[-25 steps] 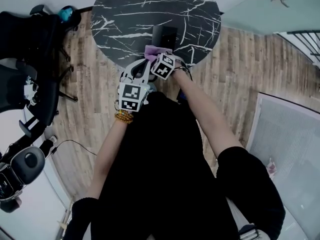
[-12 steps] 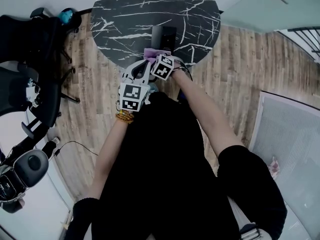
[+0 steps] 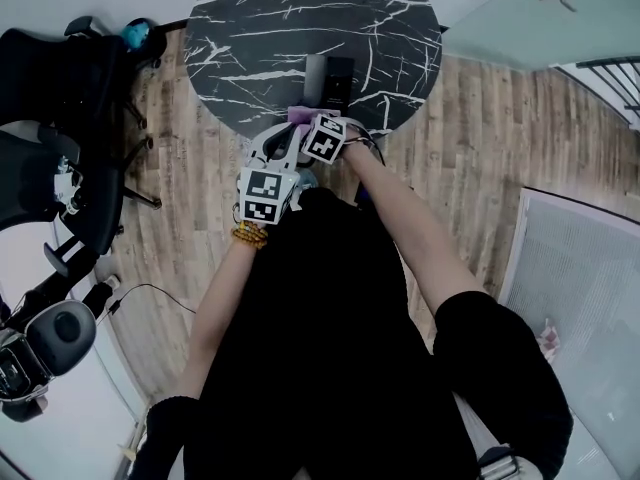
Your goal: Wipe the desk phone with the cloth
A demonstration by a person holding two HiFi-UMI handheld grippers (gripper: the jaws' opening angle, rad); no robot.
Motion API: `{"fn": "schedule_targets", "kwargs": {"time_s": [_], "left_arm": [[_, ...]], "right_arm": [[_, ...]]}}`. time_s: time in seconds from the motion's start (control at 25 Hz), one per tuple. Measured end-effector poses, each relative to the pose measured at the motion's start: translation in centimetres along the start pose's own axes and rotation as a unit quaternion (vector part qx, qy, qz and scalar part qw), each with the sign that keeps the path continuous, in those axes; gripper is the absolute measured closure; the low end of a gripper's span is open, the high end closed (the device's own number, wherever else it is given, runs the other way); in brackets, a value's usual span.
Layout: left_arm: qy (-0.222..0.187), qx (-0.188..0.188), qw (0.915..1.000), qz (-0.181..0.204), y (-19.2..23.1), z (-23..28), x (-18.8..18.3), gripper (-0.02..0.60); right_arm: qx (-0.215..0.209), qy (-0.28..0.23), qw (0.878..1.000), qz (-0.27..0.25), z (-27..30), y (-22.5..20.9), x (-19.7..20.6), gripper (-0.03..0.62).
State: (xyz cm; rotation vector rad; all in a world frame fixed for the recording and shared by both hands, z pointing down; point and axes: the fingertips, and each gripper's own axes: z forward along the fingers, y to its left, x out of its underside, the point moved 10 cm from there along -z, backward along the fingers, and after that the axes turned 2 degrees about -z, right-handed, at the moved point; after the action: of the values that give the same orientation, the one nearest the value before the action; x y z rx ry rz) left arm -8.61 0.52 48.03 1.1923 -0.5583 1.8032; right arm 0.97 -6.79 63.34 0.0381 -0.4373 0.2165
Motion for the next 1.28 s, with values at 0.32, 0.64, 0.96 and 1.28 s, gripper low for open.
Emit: {"fn": "schedule_targets", "kwargs": {"time_s": [0.32, 0.64, 0.96, 1.28], "left_arm": [[-0.003, -0.010, 0.9999, -0.010, 0.4, -0.7, 0.1, 0.562], [-0.007, -0.010, 0.9997, -0.021, 0.7, -0.1, -0.1, 0.561], [-0.011, 0.005, 0.9998, -0.015, 0.4, 1.4, -0.7, 0.561], [-0.007, 0.008, 0.9999, -0.008, -0.3, 2.6, -1.4, 0.561]], "right_arm": [[-0.067, 0.029, 0.997, -0.015, -0.4, 0.1, 0.9, 0.534], [-0.076, -0.065, 0.992, -0.075, -6.3, -4.2, -1.1, 0.534], [0.068, -0.129, 0.988, -0.056, -11.3, -10.1, -2.4, 0.534], [0.249, -0.102, 0.960, -0.076, -11.3, -12.1, -1.8, 0.534]]}}
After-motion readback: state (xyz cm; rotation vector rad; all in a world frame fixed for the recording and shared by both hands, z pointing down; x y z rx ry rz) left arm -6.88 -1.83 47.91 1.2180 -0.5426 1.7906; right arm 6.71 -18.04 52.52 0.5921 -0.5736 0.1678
